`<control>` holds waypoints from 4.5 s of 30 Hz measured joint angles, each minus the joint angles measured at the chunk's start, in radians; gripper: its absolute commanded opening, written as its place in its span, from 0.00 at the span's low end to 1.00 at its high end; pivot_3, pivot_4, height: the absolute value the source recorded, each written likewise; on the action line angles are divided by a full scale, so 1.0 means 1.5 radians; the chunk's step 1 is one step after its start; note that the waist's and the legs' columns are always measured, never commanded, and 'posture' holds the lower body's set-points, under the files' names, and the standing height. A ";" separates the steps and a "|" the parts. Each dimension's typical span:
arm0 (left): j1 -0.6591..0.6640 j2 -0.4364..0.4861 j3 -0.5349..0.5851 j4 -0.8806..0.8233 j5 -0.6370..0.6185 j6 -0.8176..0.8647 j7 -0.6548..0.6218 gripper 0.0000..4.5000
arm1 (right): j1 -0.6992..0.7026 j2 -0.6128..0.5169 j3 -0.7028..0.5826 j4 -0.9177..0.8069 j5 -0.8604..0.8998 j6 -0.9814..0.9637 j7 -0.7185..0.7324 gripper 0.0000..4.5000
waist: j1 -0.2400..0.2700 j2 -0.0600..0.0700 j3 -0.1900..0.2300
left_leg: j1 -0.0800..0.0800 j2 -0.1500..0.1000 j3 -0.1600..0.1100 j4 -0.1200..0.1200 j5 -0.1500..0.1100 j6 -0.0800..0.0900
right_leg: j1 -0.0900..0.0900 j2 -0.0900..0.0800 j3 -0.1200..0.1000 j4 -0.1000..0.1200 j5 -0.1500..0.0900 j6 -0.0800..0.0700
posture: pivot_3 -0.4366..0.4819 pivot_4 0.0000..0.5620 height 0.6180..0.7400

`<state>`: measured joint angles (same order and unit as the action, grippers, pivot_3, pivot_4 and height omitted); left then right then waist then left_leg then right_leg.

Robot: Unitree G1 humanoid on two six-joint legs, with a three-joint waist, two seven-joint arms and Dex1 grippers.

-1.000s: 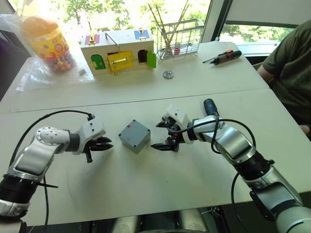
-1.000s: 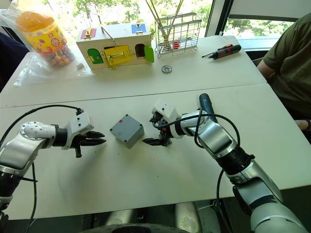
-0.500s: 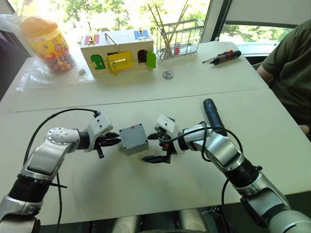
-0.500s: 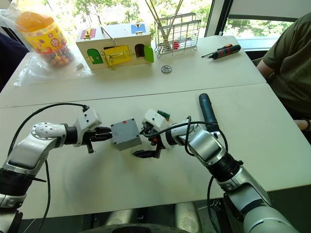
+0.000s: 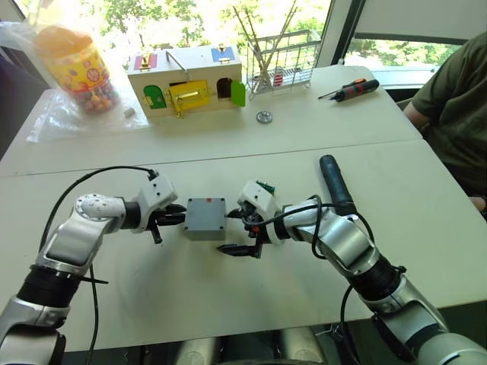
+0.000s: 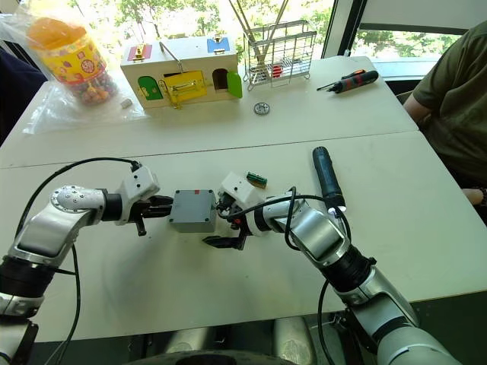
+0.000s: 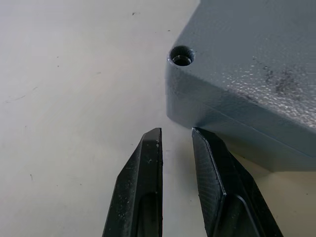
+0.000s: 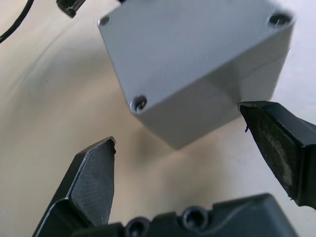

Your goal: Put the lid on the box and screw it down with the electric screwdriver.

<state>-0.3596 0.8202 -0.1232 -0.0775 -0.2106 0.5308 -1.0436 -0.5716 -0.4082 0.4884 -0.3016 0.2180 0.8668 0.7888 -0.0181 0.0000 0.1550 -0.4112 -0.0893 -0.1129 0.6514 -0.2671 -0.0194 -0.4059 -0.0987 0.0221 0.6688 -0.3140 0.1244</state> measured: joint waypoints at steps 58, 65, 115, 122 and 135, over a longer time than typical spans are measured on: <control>-0.053 0.021 0.006 -0.141 -0.113 0.091 0.015 0.21 | 0.009 0.022 -0.226 0.290 -0.015 -0.224 -0.067 0.02 | -0.001 0.000 0.000 | 0.001 0.000 0.001 0.000 0.000 0.000 | 0.001 0.000 0.001 0.000 0.000 0.000 | 0.48 0.27 1.00; -0.057 0.021 0.006 -0.126 -0.111 0.085 0.015 0.21 | 0.009 0.022 -0.239 0.279 -0.015 -0.218 -0.070 0.02 | -0.001 0.000 0.000 | 0.001 0.000 0.001 0.000 0.000 0.000 | 0.001 0.000 0.001 0.000 0.000 0.000 | 0.48 0.27 1.00; 0.005 0.068 0.072 -0.147 -0.144 0.120 0.016 0.21 | 0.000 0.102 -0.133 0.127 0.087 -0.104 -0.050 0.02 | -0.017 0.000 0.000 | 0.001 0.000 0.000 -0.001 0.000 0.000 | 0.000 0.000 0.000 0.000 0.000 0.000 | 0.48 0.27 1.00; 0.006 0.060 0.070 -0.148 -0.144 0.120 0.017 0.21 | 0.000 0.103 -0.134 0.132 0.085 -0.105 -0.050 0.02 | -0.017 0.000 0.000 | 0.001 0.000 0.000 -0.001 0.000 0.000 | 0.000 0.000 0.000 0.001 0.000 0.000 | 0.48 0.27 1.00; -0.001 0.047 0.066 -0.147 -0.142 0.120 0.019 0.21 | -0.014 0.117 -0.114 0.177 0.065 -0.119 -0.037 0.29 | -0.017 0.000 0.000 | 0.001 0.000 0.000 -0.001 0.000 0.000 | 0.000 0.000 0.000 0.001 0.000 0.000 | 0.48 0.27 1.00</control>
<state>-0.3617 0.8903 -0.0250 -0.2977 -0.4240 0.7103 -1.0155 -0.5929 -0.2327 0.3174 -0.0353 0.3161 0.6887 0.7338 -0.0440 -0.0006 0.1547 -0.4101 -0.0892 -0.1129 0.6498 -0.2669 -0.0198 -0.4055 -0.0982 0.0228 0.6698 -0.3141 0.1244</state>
